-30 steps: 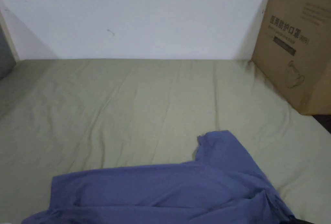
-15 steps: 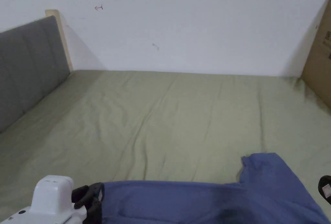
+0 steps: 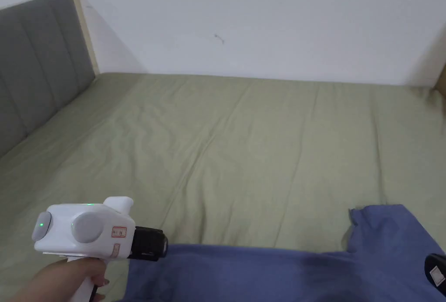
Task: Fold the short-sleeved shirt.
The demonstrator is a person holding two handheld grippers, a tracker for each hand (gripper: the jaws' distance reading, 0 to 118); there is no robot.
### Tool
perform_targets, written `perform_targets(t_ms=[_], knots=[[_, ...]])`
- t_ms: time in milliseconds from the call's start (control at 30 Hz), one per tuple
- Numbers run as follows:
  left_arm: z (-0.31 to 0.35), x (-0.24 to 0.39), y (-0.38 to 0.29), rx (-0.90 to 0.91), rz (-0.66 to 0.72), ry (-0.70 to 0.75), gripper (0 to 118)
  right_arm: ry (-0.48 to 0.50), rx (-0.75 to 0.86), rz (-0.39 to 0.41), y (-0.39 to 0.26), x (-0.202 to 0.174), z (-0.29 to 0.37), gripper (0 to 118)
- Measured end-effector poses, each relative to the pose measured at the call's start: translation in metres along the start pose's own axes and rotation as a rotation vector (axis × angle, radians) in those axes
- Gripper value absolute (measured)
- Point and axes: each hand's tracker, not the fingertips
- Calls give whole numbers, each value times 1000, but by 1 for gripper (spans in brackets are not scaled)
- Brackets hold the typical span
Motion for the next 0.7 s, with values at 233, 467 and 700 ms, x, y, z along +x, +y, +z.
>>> perform_targets(t_ms=[233,467,700], knots=[[-26,25,-9,3,-220,40,96,7,-69,-8,-17,10,-17,0],[7,42,-20,71,-192,-80,1,15,-55,-108,-10,27,-19,0],[56,44,-7,269,-145,-85,1,-48,-144,-257,58,115,-87,31]])
